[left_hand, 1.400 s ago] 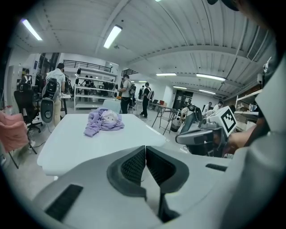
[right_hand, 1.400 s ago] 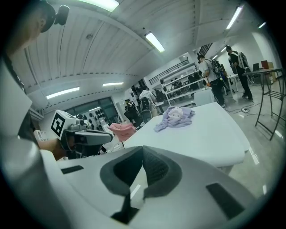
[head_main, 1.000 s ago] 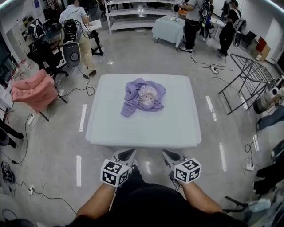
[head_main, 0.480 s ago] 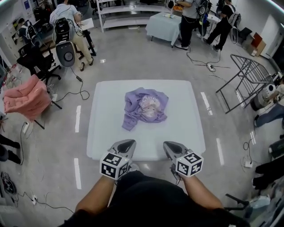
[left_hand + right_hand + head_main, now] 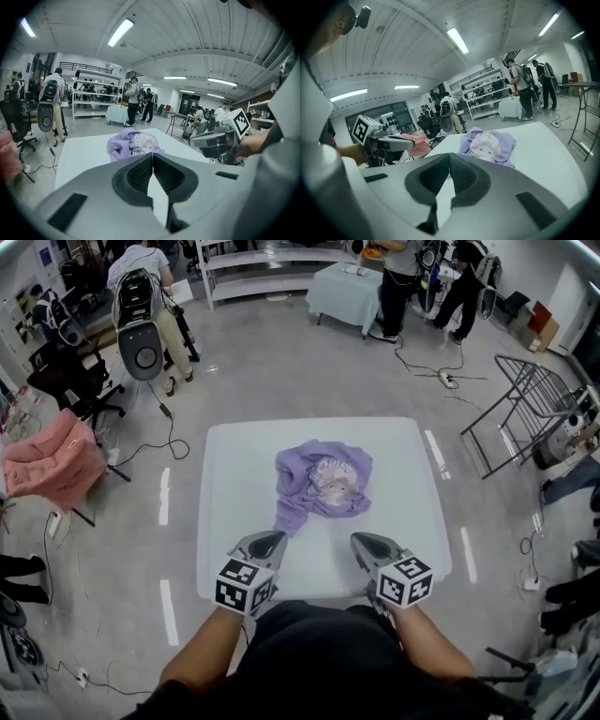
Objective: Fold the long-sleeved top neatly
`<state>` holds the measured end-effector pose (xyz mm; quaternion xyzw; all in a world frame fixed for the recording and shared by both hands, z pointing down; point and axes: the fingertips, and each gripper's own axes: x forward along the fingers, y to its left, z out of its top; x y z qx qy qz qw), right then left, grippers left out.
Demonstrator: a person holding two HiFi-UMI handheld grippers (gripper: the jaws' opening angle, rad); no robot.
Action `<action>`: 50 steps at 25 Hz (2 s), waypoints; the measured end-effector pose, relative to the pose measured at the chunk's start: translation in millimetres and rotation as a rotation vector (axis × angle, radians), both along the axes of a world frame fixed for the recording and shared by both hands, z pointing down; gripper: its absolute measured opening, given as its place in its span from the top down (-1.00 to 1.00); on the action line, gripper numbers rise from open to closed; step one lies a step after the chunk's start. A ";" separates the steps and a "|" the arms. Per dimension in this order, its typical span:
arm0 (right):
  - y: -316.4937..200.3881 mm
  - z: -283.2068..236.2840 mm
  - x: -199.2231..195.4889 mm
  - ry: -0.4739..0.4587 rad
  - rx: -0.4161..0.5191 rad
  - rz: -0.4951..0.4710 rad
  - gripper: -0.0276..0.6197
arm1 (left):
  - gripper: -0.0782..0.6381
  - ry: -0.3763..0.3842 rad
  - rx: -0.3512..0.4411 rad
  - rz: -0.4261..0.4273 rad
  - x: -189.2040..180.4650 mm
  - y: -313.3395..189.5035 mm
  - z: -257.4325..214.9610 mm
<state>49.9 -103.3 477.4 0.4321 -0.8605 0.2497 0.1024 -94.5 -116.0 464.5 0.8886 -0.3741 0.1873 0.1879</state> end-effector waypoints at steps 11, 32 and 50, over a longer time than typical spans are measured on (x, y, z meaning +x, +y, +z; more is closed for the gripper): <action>-31.3 4.8 11.4 0.013 -0.022 -0.082 0.90 | 0.76 0.007 -0.018 -0.080 14.2 -20.5 6.6; -60.3 11.7 42.9 -0.014 -0.046 -0.200 0.90 | 0.76 -0.015 -0.047 -0.208 50.0 -28.5 12.6; -118.8 32.9 39.3 0.135 -0.009 -0.160 0.90 | 0.76 -0.054 -0.093 -0.237 25.3 -21.6 34.0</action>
